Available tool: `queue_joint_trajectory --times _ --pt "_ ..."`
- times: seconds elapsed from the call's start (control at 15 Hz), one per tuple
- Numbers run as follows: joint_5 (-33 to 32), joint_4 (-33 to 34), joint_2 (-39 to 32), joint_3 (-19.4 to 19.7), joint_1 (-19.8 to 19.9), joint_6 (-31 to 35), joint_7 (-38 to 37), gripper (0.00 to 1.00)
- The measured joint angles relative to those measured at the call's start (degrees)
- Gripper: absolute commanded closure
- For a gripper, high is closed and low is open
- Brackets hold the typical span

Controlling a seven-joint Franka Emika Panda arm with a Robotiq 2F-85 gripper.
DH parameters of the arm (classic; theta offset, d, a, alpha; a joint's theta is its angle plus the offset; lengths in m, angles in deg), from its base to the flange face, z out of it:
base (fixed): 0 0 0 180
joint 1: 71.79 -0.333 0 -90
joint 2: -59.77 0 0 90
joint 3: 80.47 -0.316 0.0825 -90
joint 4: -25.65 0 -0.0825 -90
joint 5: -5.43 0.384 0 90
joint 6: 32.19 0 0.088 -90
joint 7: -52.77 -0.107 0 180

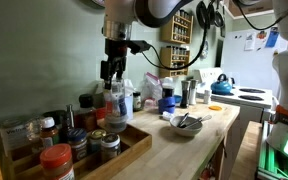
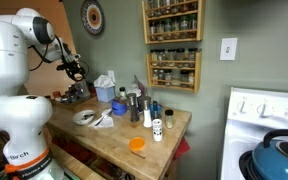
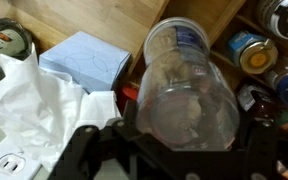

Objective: Move the jar from the tupperware container to the countertop

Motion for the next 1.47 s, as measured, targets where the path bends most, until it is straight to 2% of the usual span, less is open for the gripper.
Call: queue_joint_trajectory --times 0.33,0.8,1.47 --pt "0.40 1.15 1.81 -0.03 0.11 -1.82 0.06 0.38" --pt "4.38 1.11 1.72 -0.25 0.42 -1.83 1.19 0.38" --pt "4.76 -0.34 0.44 -0.03 0.46 -3.25 -0.54 0.38"
